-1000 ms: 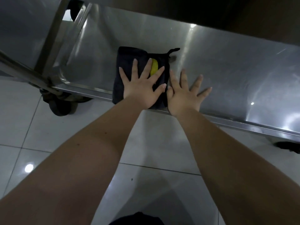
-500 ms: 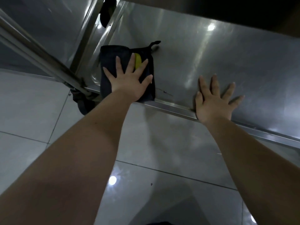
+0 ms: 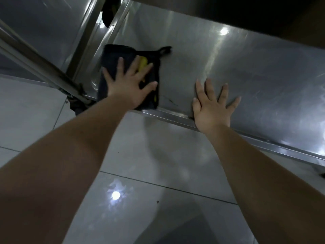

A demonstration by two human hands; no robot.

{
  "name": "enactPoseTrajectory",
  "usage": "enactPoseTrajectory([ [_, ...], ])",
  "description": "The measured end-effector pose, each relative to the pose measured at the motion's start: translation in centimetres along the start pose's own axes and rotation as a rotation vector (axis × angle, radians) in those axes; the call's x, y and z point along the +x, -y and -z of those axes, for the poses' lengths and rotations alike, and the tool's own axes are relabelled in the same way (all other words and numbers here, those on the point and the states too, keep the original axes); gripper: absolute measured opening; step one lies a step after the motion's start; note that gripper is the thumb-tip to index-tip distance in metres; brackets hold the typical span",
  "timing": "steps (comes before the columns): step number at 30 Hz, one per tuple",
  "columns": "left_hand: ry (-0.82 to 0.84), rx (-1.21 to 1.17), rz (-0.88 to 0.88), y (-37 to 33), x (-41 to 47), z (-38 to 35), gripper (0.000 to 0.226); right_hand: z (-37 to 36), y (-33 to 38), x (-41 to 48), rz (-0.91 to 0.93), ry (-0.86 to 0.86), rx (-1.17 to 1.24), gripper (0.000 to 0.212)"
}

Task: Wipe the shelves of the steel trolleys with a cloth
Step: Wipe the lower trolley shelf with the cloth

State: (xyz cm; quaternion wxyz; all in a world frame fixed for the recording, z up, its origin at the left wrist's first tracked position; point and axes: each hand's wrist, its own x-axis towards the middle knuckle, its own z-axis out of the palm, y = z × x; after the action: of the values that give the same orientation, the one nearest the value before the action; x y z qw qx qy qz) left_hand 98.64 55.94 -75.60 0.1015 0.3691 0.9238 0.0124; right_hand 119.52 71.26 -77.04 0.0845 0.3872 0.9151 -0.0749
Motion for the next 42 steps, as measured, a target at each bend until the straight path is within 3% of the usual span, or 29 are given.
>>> enactPoseTrajectory([
  [3,0.029,0.027,0.175,3.6,0.4,0.6,0.070,-0.2,0.1,0.0,-0.002,-0.015,-0.008,0.058],
  [6,0.032,0.036,0.197,2.0,0.9,0.6,0.068,-0.4,0.3,0.1,-0.011,-0.032,-0.020,0.059],
  [14,-0.022,0.018,-0.217,-12.5,1.1,-1.0,0.055,0.1,-0.3,0.2,0.012,-0.019,-0.001,0.057],
  [19,-0.086,-0.002,-0.209,-12.2,1.5,-1.7,0.056,1.0,-3.7,1.9,0.108,-0.069,-0.024,0.063],
  [26,-0.139,-0.003,-0.221,-11.9,1.9,-2.6,0.055,0.3,-3.5,2.3,-0.067,-0.144,0.006,0.075],
  [36,-0.021,0.097,-0.475,-17.6,8.6,-1.0,0.050,0.1,-3.7,2.6,-0.082,-0.163,0.010,0.065],
  [42,-0.049,0.068,-0.410,-15.7,9.1,-0.7,0.056,0.2,-3.6,2.8,-0.092,-0.152,0.022,0.068],
])
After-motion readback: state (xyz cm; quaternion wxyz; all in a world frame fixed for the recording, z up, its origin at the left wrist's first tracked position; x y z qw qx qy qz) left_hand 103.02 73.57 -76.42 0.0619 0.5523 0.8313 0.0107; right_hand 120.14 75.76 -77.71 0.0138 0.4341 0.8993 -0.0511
